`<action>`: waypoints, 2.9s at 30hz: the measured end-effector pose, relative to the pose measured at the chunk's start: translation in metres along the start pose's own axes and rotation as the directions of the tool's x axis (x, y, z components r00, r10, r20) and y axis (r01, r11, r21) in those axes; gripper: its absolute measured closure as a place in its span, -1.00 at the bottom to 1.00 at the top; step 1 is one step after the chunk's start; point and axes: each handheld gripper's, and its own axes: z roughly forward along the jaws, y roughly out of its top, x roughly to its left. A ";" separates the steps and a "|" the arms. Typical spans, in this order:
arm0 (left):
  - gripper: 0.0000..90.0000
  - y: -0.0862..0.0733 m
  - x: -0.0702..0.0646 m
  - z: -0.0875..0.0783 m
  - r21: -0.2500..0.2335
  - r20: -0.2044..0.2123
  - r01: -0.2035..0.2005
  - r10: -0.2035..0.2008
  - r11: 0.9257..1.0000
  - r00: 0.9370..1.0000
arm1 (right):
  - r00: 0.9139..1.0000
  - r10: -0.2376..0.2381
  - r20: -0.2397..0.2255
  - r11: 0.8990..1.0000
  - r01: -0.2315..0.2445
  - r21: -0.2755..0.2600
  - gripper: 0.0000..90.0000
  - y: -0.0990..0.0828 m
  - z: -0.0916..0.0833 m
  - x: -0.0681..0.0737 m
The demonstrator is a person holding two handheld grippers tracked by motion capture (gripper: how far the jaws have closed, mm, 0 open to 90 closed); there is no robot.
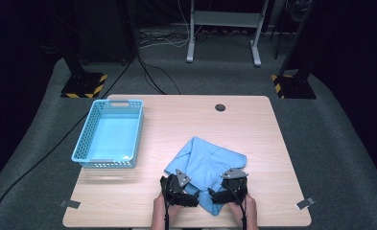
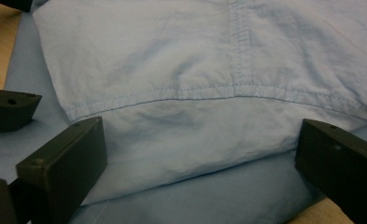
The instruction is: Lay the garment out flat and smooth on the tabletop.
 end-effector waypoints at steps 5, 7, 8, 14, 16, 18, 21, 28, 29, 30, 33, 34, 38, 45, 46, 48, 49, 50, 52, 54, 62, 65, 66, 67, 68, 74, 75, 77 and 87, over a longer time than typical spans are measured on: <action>-0.99 0.000 0.000 0.000 -0.001 0.001 0.001 -0.001 1.000 1.000 | 0.999 -0.025 -0.029 0.999 0.026 0.019 -0.98 0.004 0.001 -0.003; -0.99 0.000 0.000 0.000 -0.001 0.000 0.001 -0.001 1.000 1.000 | 0.998 -0.055 -0.038 0.998 0.056 0.021 -1.00 0.008 0.001 -0.004; -0.99 0.000 0.000 0.000 0.000 0.001 0.001 -0.001 1.000 1.000 | 0.997 -0.062 -0.042 0.998 0.063 0.013 -0.99 0.010 0.001 -0.003; -0.99 0.000 0.000 0.000 0.001 0.001 0.001 -0.001 1.000 1.000 | 0.991 -0.100 -0.086 0.995 0.101 0.015 -0.93 0.026 0.007 0.007; -0.99 0.000 0.000 0.000 0.000 0.001 0.002 -0.002 1.000 1.000 | 0.989 -0.109 -0.095 0.993 0.112 0.033 -0.92 0.029 0.012 0.010; -0.99 0.000 0.000 0.000 0.000 0.001 0.001 -0.001 1.000 1.000 | 0.989 -0.114 -0.090 0.991 0.119 0.056 -0.88 0.029 0.016 0.012; -0.99 0.000 0.000 0.000 0.000 0.001 0.001 -0.001 1.000 1.000 | 0.991 -0.104 -0.084 0.993 0.109 0.056 -0.79 0.027 0.017 0.010; -0.99 0.000 0.000 0.000 0.000 0.001 0.001 -0.001 1.000 1.000 | 0.994 -0.072 -0.077 0.996 0.075 0.043 -0.24 0.029 0.011 0.003; -0.99 0.000 0.000 0.000 0.000 0.001 0.001 -0.001 1.000 1.000 | 0.995 -0.061 -0.077 0.997 0.064 0.042 -0.16 0.029 0.011 0.001; -0.99 0.000 0.000 0.000 0.000 0.001 0.002 -0.002 1.000 1.000 | 0.995 -0.049 -0.085 0.998 0.053 0.039 -0.03 0.029 0.010 -0.001; -0.99 0.000 0.000 0.000 -0.001 0.001 0.003 -0.003 1.000 1.000 | 0.996 -0.027 -0.087 0.999 0.029 0.027 0.34 0.028 0.008 -0.005; -0.99 0.000 0.000 0.000 -0.001 0.001 0.003 -0.003 1.000 1.000 | 0.995 -0.019 -0.100 1.000 0.021 0.021 0.46 0.028 0.007 -0.007; -0.99 0.000 0.000 0.000 0.000 0.001 0.001 -0.001 1.000 1.000 | 0.995 -0.037 -0.094 0.999 0.037 0.001 0.87 0.028 0.006 -0.005; -0.99 0.000 0.000 0.000 0.000 0.002 0.001 -0.001 1.000 1.000 | 0.999 -0.041 -0.030 0.995 0.038 -0.094 0.91 0.039 -0.009 -0.011; -0.99 0.000 0.000 0.000 0.000 0.002 0.001 -0.001 1.000 1.000 | 0.999 -0.035 -0.022 0.994 0.032 -0.106 0.91 0.042 -0.012 -0.013; -0.99 0.000 0.000 0.000 0.000 0.002 0.001 -0.001 1.000 1.000 | 1.000 -0.029 -0.010 0.991 0.027 -0.128 0.91 0.048 -0.017 -0.018; -0.99 0.000 0.000 0.000 -0.001 0.002 0.002 -0.002 1.000 1.000 | 1.000 -0.024 -0.005 0.990 0.024 -0.137 0.91 0.052 -0.019 -0.021; -0.99 0.000 0.000 0.000 0.000 0.002 0.002 -0.002 1.000 1.000 | 1.000 -0.020 0.002 0.989 0.020 -0.147 0.91 0.055 -0.021 -0.024; -0.99 0.000 0.000 0.000 -0.001 0.002 0.002 -0.002 1.000 1.000 | 1.000 -0.012 0.012 0.986 0.014 -0.164 0.91 0.063 -0.024 -0.031; -0.99 0.000 0.000 0.000 0.000 0.002 0.001 -0.001 1.000 1.000 | 1.000 0.001 0.023 0.984 0.003 -0.177 0.91 0.070 -0.026 -0.038; -0.99 0.000 0.000 0.000 0.000 0.002 0.000 0.000 1.000 1.000 | 0.997 0.038 0.060 0.983 -0.027 -0.179 0.90 0.098 -0.024 -0.068; -0.99 0.000 0.000 0.000 0.000 0.003 0.000 0.000 1.000 1.000 | 0.996 0.046 0.070 0.984 -0.033 -0.177 0.89 0.106 -0.022 -0.075; -0.99 0.000 0.000 0.000 0.000 0.002 0.001 -0.001 1.000 1.000 | 0.996 0.046 0.074 0.984 -0.033 -0.175 0.89 0.108 -0.022 -0.077; -0.99 0.000 0.000 0.000 0.000 0.003 0.001 -0.001 1.000 1.000 | 0.996 0.050 0.074 0.984 -0.037 -0.174 0.89 0.110 -0.021 -0.080; -0.99 0.000 0.000 0.000 0.000 0.003 0.001 -0.001 1.000 1.000 | 0.996 0.053 0.078 0.984 -0.039 -0.173 0.89 0.112 -0.020 -0.082; -0.99 0.000 0.000 0.000 0.000 0.003 0.001 -0.001 1.000 1.000 | 0.994 0.072 0.086 0.985 -0.057 -0.163 0.87 0.125 -0.012 -0.095; -0.99 0.000 0.000 0.000 0.000 0.003 0.001 -0.001 1.000 1.000 | 0.993 0.071 0.091 0.985 -0.056 -0.162 0.87 0.127 -0.011 -0.097; -0.99 0.000 0.000 0.000 0.000 0.003 0.000 0.000 1.000 1.000 | 0.993 0.078 0.094 0.986 -0.063 -0.157 0.86 0.132 -0.008 -0.101; -0.99 0.000 0.000 0.000 0.000 0.004 0.000 0.000 1.000 1.000 | 0.988 0.097 0.121 0.988 -0.081 -0.130 0.78 0.154 0.008 -0.120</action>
